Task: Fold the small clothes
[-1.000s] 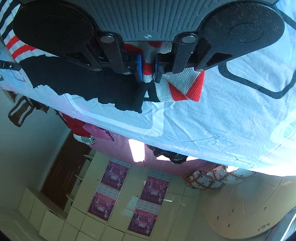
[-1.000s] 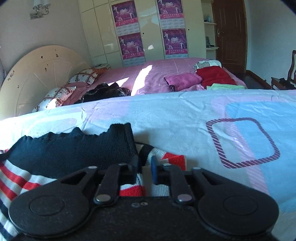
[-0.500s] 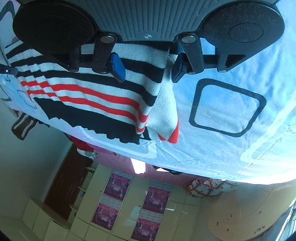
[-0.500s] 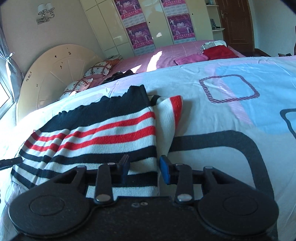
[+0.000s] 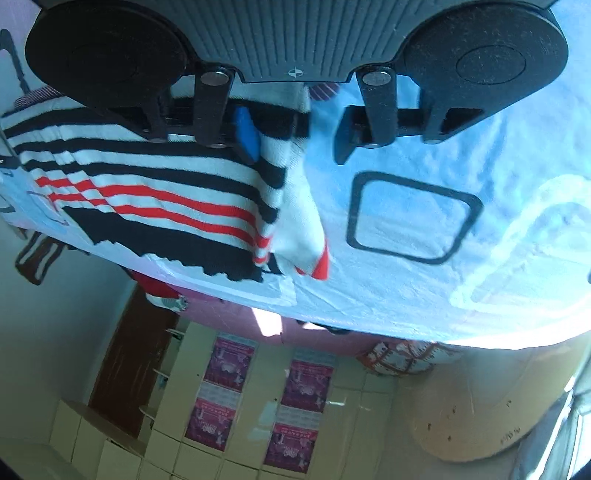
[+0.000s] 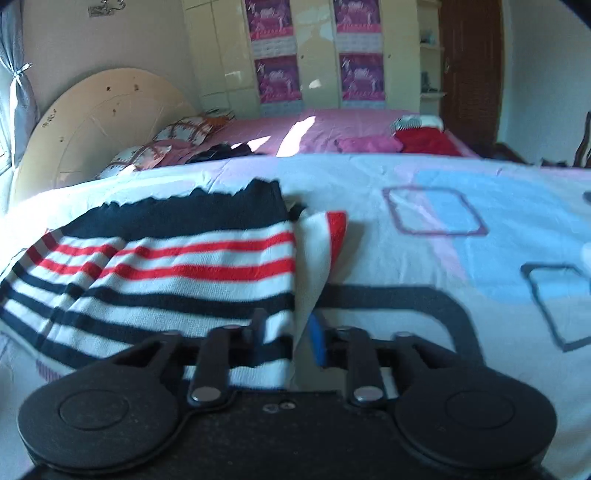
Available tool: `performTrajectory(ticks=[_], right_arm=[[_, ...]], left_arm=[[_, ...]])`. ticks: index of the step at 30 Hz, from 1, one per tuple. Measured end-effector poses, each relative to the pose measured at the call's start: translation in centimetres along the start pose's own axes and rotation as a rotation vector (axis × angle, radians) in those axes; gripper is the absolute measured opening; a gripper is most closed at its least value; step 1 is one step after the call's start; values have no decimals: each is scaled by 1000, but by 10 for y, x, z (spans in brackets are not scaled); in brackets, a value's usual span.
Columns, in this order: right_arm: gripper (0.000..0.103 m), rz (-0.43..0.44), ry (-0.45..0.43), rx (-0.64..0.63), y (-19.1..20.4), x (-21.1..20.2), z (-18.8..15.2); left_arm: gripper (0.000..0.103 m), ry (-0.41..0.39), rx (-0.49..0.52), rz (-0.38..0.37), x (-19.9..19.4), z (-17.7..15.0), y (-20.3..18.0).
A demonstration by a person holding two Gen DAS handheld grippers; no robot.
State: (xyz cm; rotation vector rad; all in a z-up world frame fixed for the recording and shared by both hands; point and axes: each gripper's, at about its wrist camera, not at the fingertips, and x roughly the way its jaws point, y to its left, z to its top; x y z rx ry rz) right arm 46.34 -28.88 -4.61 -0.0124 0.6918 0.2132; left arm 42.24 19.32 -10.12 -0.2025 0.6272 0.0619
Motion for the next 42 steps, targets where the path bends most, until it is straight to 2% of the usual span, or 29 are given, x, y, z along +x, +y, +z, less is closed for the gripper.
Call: performTrajectory(ticks=[1,2,3,4,7,10,11,12,14,15,16,17,19,20,21,22,23,26,27,28,29,30,31,33,35,38,40,42], right_arm=[[56,2,-49,-18,5,-3,6],[38,31,-52,-31,11,3,15],[26,48,-25,-25,20,14,26],[8,76,-12,-17,30,26,34],[4,169,-10,-55,75,72,56],[4,253,61,-100,116,118,66],[4,270,91,-118,127,131,66],[5,273,130,-126,133,142,66],[2,284,133,-143,132,150,63],[1,284,134,-164,128,148,63],[0,257,127,-187,124,145,63],[0,188,105,-208,112,138,62],[0,95,86,-174,73,127,58],[0,82,89,-128,46,121,54],[0,58,83,-101,24,115,50],[0,79,74,-75,10,108,46],[0,73,68,-51,2,103,44],[0,34,59,-96,17,103,41],[2,23,59,-107,23,101,42],[10,34,44,-99,30,91,44],[21,60,8,-88,36,79,46],[22,95,-23,-81,45,67,48],[22,140,-15,-88,56,61,47],[21,224,36,-144,88,61,39],[20,261,58,-223,121,66,27],[21,216,71,-262,136,72,13],[18,168,54,-282,126,67,9],[18,79,39,-254,100,57,11]], left_arm=[[74,-49,13,26,-4,6,-4],[73,-86,18,0,-3,17,-10],[73,-99,17,-25,2,26,-19],[73,-104,30,-70,13,37,-35],[71,-42,117,-222,64,57,-100],[66,31,155,-298,115,68,-147],[61,63,147,-319,130,70,-156],[53,92,137,-307,142,70,-160],[52,152,134,-278,164,67,-158],[52,144,150,-292,166,61,-153],[52,128,163,-289,163,59,-148],[52,118,177,-265,157,57,-141],[52,73,195,-172,140,53,-119],[50,57,198,-158,131,48,-100],[46,45,201,-176,124,44,-89],[39,37,210,-173,116,41,-81],[39,35,212,-170,112,41,-79],[39,34,243,-137,111,42,-90],[39,41,237,-115,108,45,-97],[44,42,227,-104,100,48,-103],[60,18,222,-114,89,49,-110],[69,-29,210,-143,75,49,-117],[79,-54,198,-193,65,48,-125],[79,-31,212,-261,58,40,-148],[79,-1,228,-281,60,31,-165],[79,81,278,-197,71,11,-171],[79,52,279,-178,63,1,-157],[79,43,249,-143,50,-2,-135]])
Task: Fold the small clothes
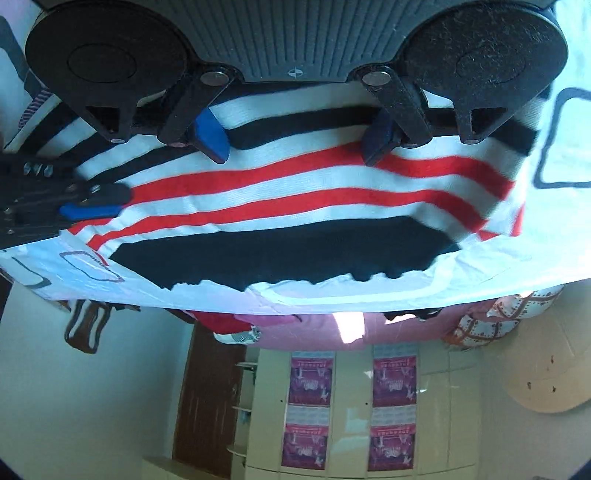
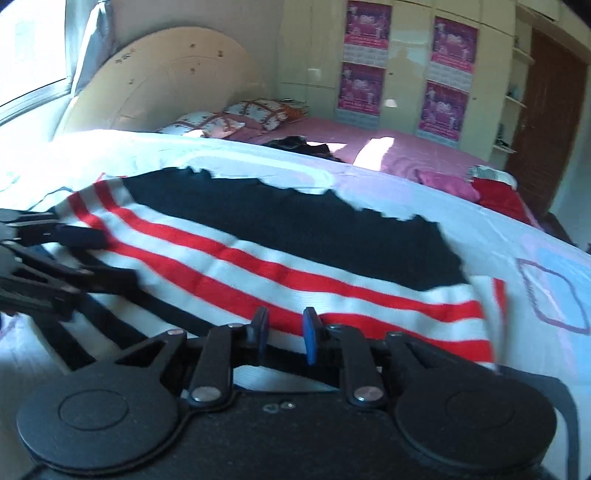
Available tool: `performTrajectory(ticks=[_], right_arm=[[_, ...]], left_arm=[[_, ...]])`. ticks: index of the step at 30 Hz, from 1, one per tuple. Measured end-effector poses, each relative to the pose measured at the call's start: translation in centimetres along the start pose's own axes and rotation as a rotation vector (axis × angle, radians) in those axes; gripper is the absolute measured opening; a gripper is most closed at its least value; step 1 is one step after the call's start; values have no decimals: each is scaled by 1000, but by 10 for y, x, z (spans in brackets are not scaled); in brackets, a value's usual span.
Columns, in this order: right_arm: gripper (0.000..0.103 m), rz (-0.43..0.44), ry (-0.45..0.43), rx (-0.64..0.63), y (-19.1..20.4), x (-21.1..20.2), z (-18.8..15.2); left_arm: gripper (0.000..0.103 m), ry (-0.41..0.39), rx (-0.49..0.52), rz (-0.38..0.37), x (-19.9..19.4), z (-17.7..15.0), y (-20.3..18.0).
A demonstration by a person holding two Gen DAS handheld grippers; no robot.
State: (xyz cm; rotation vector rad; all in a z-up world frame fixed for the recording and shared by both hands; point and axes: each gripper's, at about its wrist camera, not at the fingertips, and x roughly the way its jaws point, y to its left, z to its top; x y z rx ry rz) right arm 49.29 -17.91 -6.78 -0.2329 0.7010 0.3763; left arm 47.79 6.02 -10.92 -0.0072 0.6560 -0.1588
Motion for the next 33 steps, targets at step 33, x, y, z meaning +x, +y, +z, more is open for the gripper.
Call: performTrajectory(ticks=[33], right_arm=[[22,74,43,-3,81,-23,-34]], left_arm=[[79,35,-11,22,-37,-37,-23]])
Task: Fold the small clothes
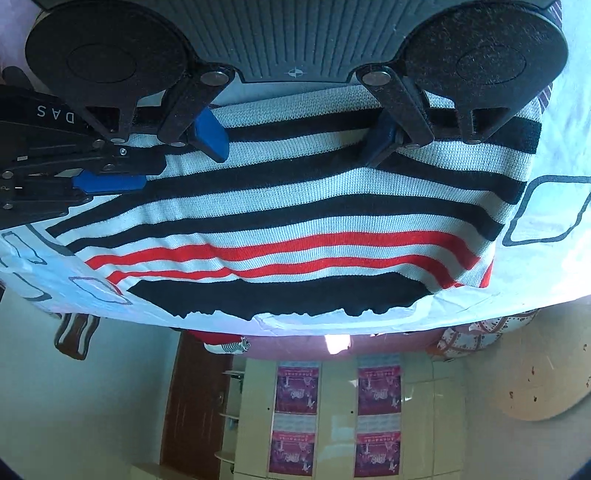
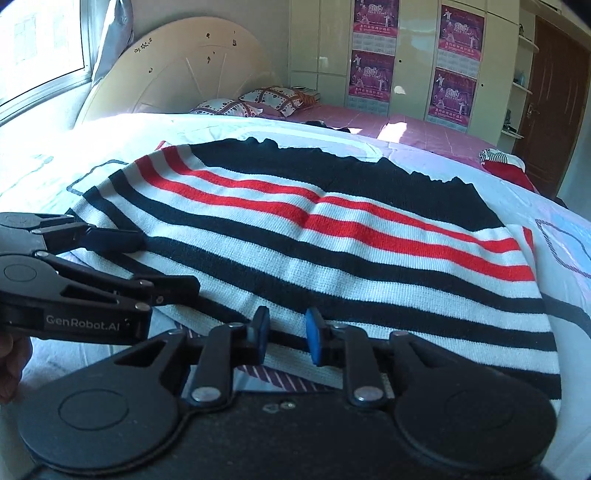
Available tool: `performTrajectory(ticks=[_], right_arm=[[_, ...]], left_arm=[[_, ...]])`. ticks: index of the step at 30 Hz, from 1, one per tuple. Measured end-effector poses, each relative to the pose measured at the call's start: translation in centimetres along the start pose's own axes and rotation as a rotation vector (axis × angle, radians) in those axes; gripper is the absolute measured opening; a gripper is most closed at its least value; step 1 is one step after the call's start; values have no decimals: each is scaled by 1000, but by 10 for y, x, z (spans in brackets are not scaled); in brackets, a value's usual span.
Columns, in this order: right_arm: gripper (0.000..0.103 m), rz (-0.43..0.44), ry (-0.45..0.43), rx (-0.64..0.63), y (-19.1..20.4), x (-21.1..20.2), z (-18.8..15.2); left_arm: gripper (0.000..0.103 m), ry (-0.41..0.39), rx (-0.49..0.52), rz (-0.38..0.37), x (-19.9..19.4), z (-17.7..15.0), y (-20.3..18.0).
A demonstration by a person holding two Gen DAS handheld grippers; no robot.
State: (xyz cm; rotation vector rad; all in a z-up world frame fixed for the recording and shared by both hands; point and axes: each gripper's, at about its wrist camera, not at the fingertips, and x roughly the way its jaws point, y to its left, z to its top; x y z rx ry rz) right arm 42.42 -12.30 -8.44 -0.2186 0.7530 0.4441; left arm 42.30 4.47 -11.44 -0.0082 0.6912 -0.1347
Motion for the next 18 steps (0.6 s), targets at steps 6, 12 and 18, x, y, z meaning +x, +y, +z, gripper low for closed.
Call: performTrajectory(ticks=[6,12,18], right_arm=[[22,-97,1,25,-27,-11,-7],[20,-218,27,89,-97,-37,-35],[19,-245,26,119,-121,-46,-48]], left_arm=[[79,-7,1,42,-12,-6,22],[79,-7,-45,74,-30,-21,63],[79,9,-11,119,-28,-20,64]])
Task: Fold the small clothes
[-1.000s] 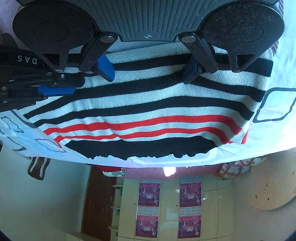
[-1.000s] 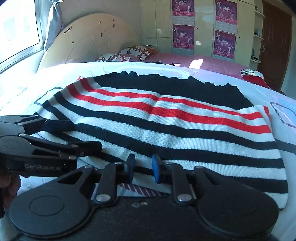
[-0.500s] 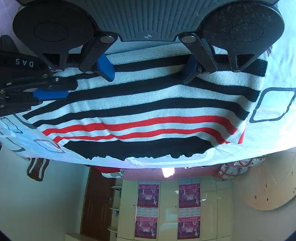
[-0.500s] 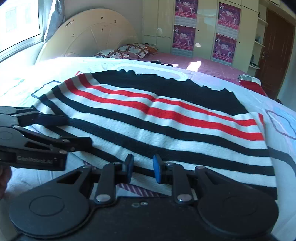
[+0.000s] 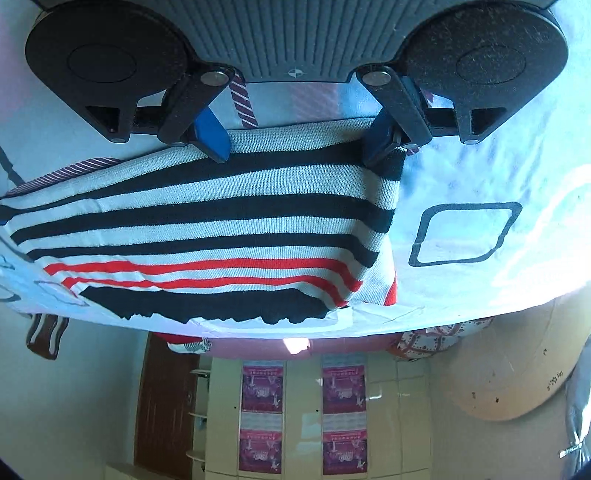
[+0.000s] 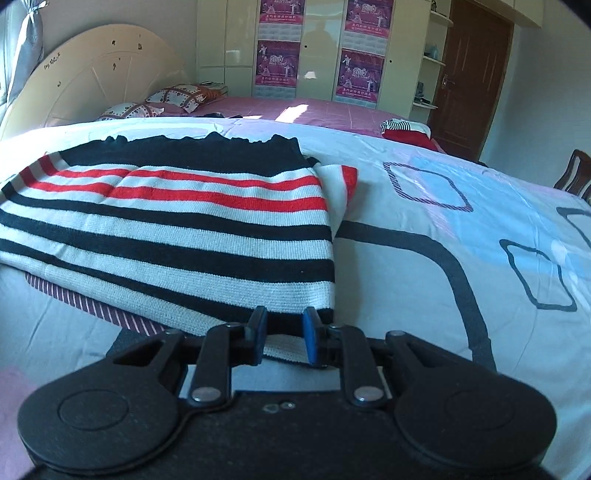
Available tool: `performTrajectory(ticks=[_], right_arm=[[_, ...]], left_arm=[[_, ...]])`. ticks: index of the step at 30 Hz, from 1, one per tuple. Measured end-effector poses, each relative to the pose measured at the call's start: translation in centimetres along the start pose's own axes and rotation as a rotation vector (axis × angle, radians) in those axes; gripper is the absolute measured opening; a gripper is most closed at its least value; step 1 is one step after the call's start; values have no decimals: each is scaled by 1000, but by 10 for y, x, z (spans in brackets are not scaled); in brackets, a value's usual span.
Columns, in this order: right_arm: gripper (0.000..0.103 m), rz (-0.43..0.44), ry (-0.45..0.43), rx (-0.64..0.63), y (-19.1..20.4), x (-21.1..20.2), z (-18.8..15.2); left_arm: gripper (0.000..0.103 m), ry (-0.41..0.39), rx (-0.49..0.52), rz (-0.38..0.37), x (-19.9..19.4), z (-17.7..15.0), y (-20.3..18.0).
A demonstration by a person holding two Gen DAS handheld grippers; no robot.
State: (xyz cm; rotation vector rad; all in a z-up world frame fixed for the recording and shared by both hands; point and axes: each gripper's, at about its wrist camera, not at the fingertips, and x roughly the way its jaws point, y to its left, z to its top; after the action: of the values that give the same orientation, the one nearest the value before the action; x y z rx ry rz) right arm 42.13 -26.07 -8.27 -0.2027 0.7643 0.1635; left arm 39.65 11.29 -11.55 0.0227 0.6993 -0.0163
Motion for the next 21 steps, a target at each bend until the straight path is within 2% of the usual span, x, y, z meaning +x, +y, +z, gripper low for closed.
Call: performTrajectory(ticks=[4,7,8,10,14,16,21], right_arm=[[25,-8,-45,29,2,-15,5],[26,-8,-8,57,-9,-6,-3],[27,5,7,67,-14,-1,-6],[27,33,6,95,-21,0,-7],[26,69,13,133,-29,2,-10],[25,67,2,128,-31,2,-13],[33,81,19,174,-41,0,-14]], left_arm=[[79,-27,-55,24,-7,11,4],[79,24,-68,53,4,2,13],[85,24,-85,50,5,0,17],[85,25,-198,15,8,-6,32],[85,27,-155,43,12,-7,25],[85,28,-164,43,13,-7,26],[85,36,-173,50,9,-5,34]])
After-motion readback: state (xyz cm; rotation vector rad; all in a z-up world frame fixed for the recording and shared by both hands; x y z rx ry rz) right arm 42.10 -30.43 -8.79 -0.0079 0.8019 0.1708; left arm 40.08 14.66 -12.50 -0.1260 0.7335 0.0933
